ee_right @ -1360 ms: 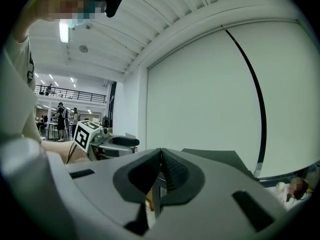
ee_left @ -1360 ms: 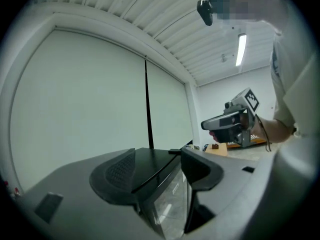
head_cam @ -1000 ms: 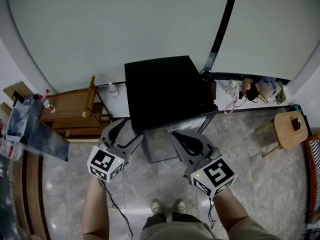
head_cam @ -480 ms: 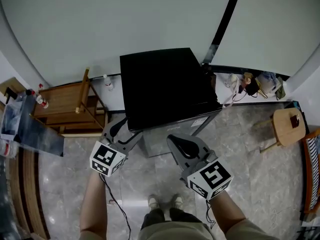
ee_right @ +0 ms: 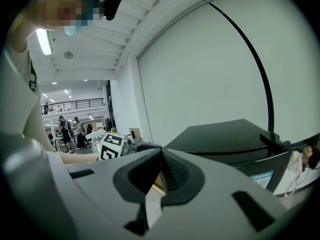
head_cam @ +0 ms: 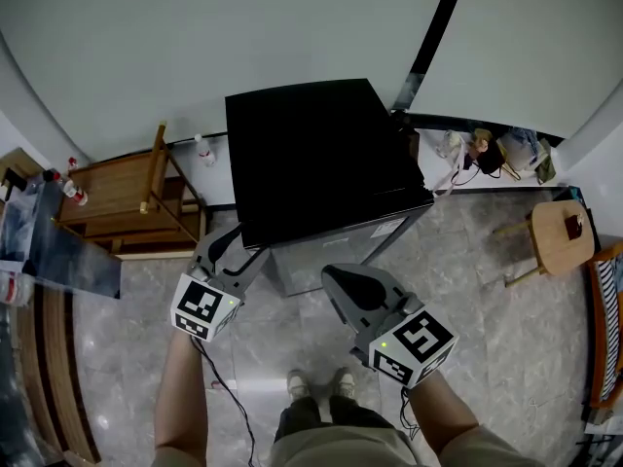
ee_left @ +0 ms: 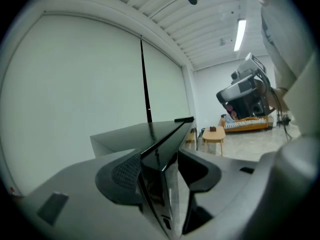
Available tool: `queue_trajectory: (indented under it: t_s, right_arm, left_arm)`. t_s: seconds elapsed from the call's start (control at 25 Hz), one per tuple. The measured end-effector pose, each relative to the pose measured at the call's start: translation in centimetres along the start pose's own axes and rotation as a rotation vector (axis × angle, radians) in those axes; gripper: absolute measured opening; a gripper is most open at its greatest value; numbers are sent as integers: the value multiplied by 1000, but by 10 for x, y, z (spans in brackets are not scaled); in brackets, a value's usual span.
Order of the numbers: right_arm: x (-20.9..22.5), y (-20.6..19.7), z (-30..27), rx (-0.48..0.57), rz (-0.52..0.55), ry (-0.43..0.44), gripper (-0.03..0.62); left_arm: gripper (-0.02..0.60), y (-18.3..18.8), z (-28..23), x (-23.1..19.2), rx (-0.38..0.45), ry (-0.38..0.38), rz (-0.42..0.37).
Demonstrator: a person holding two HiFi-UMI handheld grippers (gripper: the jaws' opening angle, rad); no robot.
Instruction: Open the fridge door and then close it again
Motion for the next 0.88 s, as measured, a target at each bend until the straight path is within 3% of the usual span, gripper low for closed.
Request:
queue_trajectory:
  t_s: [0.12, 0.48, 0.68, 0.88]
  right_arm:
    - [1, -2, -1, 3, -24, 17, -3]
    - [-3, -13, 0, -7, -53, 50, -3]
    - [-3, -20, 3, -13, -61, 47, -3]
    - [-3, -25, 12, -26, -66, 33, -3]
  left_arm:
    - [229, -4, -3, -1, 35, -15, 38]
    - [224, -4, -2, -1, 30, -33, 58]
    - [216, -5, -1, -4, 40, -85, 158]
    - [218, -7, 1, 0, 58, -58, 175]
Point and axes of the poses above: the fingertips, and each gripper's own axes: z backward along the fingers, x to its right, y out of its top, the point moved 10 cm from there along z, backward along the fingers, and after that the axes turned 15 degrees about -x, right-handed, at the moved point
